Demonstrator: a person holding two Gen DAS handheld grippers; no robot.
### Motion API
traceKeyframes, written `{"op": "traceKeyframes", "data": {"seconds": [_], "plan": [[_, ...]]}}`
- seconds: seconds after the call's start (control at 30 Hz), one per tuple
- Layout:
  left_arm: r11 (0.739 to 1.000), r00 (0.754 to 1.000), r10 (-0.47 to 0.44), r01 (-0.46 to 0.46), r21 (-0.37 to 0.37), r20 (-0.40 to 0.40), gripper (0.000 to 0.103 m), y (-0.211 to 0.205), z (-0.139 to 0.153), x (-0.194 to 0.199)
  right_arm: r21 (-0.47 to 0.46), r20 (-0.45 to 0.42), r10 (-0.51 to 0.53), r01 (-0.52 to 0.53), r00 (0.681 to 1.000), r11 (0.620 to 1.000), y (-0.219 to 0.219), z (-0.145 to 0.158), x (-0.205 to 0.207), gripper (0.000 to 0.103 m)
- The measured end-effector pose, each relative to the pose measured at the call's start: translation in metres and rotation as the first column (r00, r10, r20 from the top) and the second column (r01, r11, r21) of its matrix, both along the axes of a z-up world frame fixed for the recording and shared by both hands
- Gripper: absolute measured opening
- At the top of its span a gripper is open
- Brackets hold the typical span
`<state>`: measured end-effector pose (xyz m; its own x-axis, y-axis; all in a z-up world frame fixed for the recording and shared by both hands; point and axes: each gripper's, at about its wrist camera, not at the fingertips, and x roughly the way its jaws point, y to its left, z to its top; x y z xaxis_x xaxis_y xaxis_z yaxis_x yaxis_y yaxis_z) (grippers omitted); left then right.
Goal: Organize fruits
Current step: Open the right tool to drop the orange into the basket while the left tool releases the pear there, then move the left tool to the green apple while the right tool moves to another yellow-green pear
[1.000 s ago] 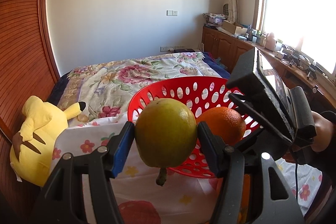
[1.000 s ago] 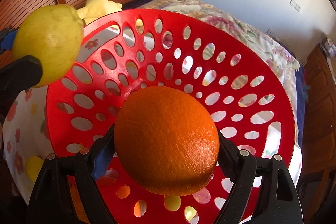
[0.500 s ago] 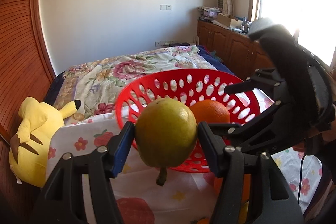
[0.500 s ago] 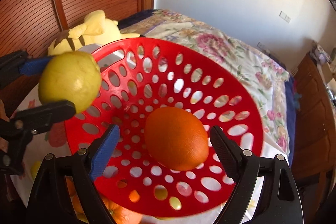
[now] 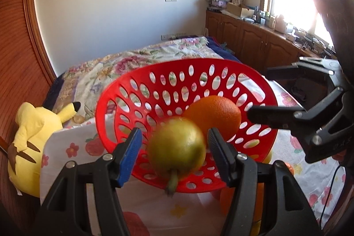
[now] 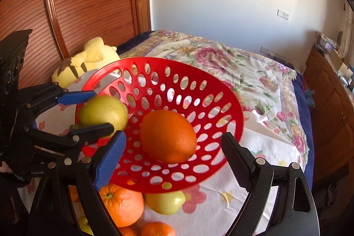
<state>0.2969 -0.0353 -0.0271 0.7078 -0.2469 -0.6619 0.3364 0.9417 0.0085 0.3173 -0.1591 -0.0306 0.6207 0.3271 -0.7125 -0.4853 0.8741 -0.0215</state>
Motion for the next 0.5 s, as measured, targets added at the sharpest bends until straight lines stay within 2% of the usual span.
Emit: {"op": "traceKeyframes", "data": {"seconds": [0.23, 0.5], "plan": [[1.000, 0.999, 0.007, -0.006, -0.028, 0.042, 0.061, 0.003, 0.017, -0.020, 0.047, 0.033, -0.024, 0.023, 0.999, 0.999, -0.017, 0.004, -0.022, 0.090], [0.999, 0.997, 0.034, -0.031, -0.040, 0.076, 0.065, 0.025, 0.018, -0.078, 0.108, 0.092, -0.052, 0.042, 0.994, 0.993, -0.021, 0.012, -0.074, 0.090]]}}
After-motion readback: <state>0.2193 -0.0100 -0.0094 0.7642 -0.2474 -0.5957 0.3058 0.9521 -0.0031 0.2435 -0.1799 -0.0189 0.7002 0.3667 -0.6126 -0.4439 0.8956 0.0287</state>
